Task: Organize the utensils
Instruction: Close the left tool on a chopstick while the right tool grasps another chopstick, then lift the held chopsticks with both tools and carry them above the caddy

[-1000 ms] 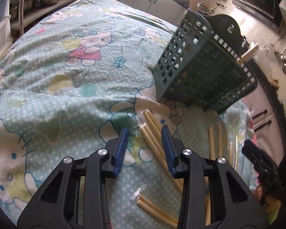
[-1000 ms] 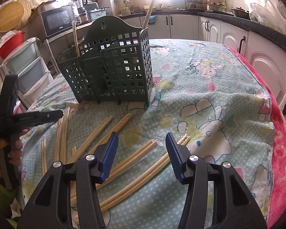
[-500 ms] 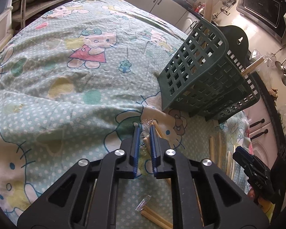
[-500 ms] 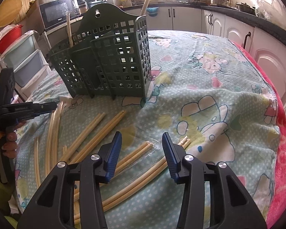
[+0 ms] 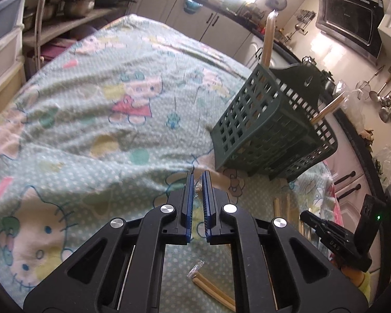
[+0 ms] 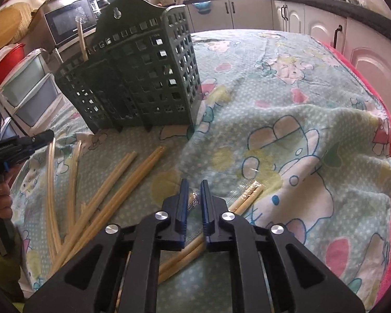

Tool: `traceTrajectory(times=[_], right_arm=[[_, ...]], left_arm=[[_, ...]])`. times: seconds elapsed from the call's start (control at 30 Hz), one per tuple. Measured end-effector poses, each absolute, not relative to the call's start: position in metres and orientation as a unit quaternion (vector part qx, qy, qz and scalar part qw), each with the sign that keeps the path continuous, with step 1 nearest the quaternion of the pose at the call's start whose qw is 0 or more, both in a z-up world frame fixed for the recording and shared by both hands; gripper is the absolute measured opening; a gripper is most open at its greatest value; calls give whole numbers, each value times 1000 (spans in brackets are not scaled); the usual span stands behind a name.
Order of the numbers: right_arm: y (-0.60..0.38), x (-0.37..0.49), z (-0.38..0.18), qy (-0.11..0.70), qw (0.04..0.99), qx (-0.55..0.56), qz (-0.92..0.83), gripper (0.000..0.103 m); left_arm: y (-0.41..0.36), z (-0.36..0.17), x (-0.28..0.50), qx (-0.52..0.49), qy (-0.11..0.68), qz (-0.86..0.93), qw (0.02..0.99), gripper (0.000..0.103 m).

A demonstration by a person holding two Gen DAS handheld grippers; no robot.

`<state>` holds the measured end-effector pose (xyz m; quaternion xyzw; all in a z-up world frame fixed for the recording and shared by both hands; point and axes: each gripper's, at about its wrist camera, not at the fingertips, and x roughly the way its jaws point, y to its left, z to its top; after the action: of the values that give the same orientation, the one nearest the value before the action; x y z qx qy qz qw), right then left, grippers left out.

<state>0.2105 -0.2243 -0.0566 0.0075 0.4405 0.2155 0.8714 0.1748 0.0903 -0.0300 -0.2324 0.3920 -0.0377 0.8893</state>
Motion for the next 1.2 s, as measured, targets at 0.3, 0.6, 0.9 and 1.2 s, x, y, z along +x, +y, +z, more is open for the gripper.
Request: traceTrajectory(times=[0.3, 0.6, 0.9, 1.2], right_arm=[[-221, 198, -15, 380, 896, 14, 229, 5], [-222, 187, 47, 303, 924, 14, 234, 4], [-223, 177, 83, 250, 942, 12, 224, 4], [-226, 169, 105, 209, 956, 3, 205, 3]], left_arm=[[96, 5, 170, -224, 348, -36, 910, 3], [86, 49, 164, -203, 305, -53, 929, 0], [62, 85, 162, -185, 274, -87, 940, 0], [40, 113, 161, -160, 252, -113, 948, 0]])
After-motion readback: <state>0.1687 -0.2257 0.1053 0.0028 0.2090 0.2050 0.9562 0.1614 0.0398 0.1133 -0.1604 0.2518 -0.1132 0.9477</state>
